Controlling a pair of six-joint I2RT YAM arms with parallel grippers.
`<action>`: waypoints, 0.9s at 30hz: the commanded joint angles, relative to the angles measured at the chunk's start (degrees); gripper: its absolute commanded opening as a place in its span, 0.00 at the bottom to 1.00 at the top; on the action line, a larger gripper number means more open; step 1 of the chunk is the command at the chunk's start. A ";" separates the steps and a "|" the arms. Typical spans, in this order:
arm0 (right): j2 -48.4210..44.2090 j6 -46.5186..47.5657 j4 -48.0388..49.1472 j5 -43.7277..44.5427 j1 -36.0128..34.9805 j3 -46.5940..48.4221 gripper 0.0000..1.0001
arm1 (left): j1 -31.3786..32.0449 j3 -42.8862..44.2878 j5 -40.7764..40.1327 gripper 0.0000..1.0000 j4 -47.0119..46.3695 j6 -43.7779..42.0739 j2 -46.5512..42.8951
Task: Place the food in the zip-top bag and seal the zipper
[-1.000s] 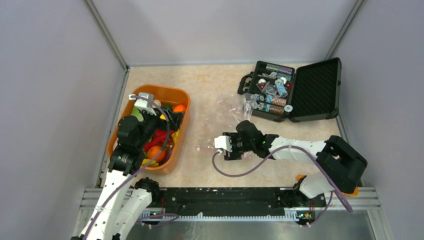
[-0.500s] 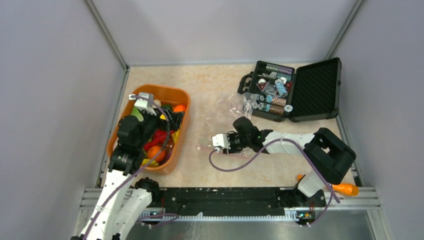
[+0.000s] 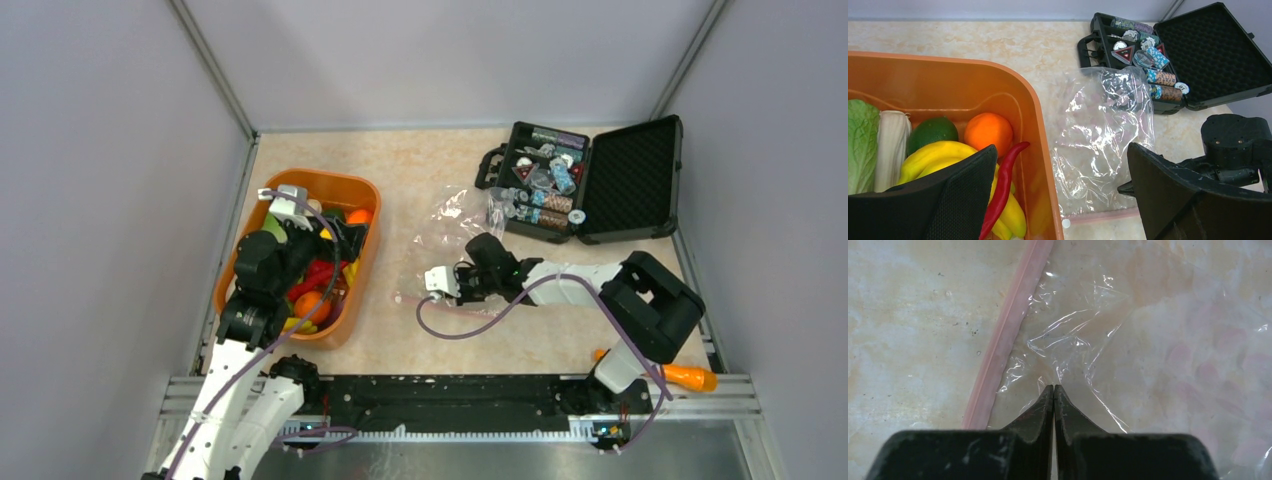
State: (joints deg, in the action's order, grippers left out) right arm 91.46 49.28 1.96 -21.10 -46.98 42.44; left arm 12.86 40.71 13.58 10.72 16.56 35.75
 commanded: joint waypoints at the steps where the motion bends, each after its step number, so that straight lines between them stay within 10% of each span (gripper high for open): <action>1: -0.03 -1.71 3.56 -2.76 0.37 0.61 0.00 | 0.14 0.09 -0.62 0.99 -1.49 -0.12 -0.32; 5: -4.72 -6.84 8.52 -4.71 0.23 -1.84 0.00 | 0.12 0.16 -0.96 0.99 -1.30 -0.37 -0.30; 9: -7.36 -11.42 6.84 -3.59 -1.50 -0.99 0.31 | 0.09 0.20 -0.94 0.99 -1.82 -0.18 0.10; 27: 0.91 -18.52 11.55 3.10 -8.97 -1.83 0.31 | 0.09 -0.08 -0.76 0.99 -2.56 0.59 0.32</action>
State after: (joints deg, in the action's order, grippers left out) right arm 90.17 32.95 9.54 -19.05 -54.76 40.80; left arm 12.86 40.69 13.02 10.57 16.60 36.49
